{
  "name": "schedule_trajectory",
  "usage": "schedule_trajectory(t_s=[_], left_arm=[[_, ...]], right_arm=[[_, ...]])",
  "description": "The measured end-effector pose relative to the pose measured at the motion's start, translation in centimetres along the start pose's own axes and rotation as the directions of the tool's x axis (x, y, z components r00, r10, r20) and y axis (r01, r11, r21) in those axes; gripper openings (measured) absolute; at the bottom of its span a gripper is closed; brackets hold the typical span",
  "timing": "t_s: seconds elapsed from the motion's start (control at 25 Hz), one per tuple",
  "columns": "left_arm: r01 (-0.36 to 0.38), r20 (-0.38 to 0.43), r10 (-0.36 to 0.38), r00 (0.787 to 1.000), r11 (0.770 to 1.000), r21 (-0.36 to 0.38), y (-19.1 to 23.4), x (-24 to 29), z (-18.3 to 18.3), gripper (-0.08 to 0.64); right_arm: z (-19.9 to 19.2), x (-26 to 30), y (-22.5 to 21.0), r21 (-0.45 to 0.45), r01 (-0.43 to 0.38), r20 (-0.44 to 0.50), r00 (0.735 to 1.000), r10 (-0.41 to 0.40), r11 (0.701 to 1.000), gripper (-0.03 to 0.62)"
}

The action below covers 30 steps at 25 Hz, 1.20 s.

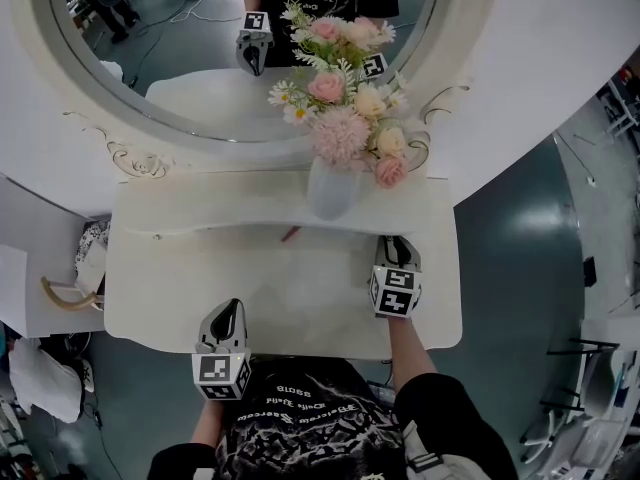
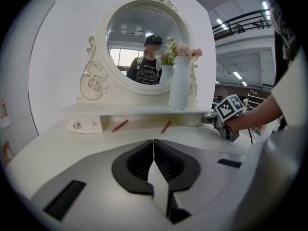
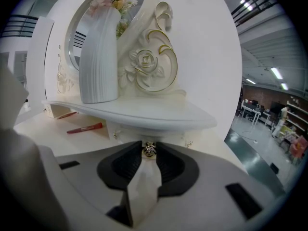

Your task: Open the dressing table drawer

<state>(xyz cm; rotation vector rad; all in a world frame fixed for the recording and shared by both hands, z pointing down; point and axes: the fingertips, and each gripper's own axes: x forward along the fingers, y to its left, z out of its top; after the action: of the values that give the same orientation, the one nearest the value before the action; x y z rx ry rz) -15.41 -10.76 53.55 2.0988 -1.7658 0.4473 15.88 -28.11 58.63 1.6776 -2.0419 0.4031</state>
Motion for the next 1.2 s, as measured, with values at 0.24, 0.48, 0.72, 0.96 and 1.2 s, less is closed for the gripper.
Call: schedule_trajectory(t_s=[0.24, 0.48, 0.72, 0.96, 1.2], left_arm=[[-0.012, 0.002, 0.012, 1.000, 1.000, -0.022, 0.10, -0.11, -0.28, 0.017], [-0.006, 0.004, 0.006, 1.000, 1.000, -0.020, -0.32, -0.13, -0.40, 0.017], [-0.006, 0.006, 0.006, 1.000, 1.000, -0.024, -0.29, -0.22, -0.51, 0.017], [-0.011, 0.000, 0.011, 1.000, 1.000, -0.021, -0.32, -0.43, -0.79, 0.017], [-0.015, 0.002, 0.015, 1.000, 1.000, -0.022, -0.10, -0.55, -0.82, 0.017]], right_arm=[[-0.16, -0.14, -0.02, -0.004, 0.000, -0.005, 1.000, 0.000, 1.000, 0.100], [-0.34, -0.41, -0.04, -0.006, -0.003, -0.011, 1.000, 0.003, 1.000, 0.100], [-0.40, -0.45, -0.01, -0.005, -0.002, -0.011, 1.000, 0.002, 1.000, 0.100], [-0.47, -0.45, 0.01, -0.010, -0.006, -0.011, 1.000, 0.006, 1.000, 0.100], [-0.50, -0.64, -0.02, -0.010, 0.002, -0.011, 1.000, -0.002, 1.000, 0.100]])
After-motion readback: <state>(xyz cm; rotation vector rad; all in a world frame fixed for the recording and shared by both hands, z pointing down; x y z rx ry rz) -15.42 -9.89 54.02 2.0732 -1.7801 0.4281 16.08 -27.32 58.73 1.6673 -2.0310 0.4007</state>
